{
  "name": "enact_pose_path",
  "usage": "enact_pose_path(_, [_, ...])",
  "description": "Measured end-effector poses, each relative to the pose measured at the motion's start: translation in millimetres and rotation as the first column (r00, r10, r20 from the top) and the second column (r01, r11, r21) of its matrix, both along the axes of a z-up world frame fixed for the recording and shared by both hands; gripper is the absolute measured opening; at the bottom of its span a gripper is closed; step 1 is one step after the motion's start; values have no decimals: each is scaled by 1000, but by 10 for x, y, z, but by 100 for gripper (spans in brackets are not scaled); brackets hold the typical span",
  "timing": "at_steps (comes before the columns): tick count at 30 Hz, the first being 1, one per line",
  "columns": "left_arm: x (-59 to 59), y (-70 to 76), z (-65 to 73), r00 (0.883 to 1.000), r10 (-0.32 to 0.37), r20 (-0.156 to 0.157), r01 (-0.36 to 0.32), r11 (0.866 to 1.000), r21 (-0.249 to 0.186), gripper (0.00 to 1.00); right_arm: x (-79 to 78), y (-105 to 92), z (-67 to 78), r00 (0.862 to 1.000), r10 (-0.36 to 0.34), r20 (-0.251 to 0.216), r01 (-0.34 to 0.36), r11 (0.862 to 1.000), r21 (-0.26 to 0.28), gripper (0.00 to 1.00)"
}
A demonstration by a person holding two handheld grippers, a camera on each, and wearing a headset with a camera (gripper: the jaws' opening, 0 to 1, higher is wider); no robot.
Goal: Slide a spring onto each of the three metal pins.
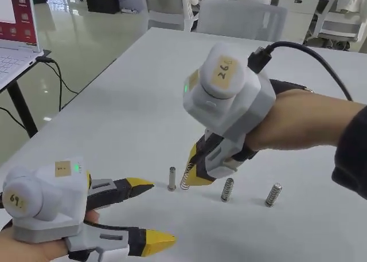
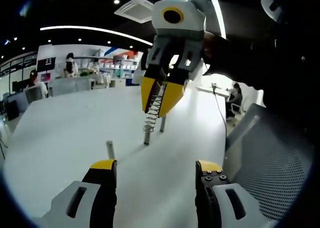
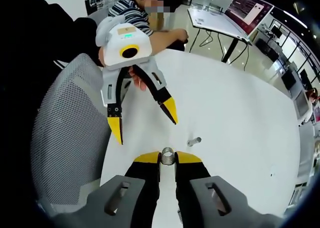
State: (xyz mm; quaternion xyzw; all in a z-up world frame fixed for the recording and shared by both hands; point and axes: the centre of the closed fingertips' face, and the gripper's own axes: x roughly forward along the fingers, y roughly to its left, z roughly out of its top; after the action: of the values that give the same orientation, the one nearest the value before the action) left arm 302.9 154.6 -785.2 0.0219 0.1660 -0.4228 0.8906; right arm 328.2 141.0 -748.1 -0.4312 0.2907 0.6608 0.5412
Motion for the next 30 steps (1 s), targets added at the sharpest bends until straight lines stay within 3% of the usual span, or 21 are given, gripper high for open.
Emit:
enact_pose_path(5, [22,19,-14,1000,12,1,-12,1000,5,65,105,0,30,1000,-8,20,8,1000,-4,8])
enact_pose_path(14, [26,77,-32,1000,27,6,-27,1000,11,69,273,87,76,999,-21,38,21,1000,3,8])
enact_pose_path(19, [39,112,-36,999,38,18,-38,999,19,72,334,144,45,998,-19,59,19,1000,-8,8])
enact_pose_path(30, [61,152,-40,998,52,30,-53,998,25,75,428,256,-16,998,-24,56,24,1000,-14,8])
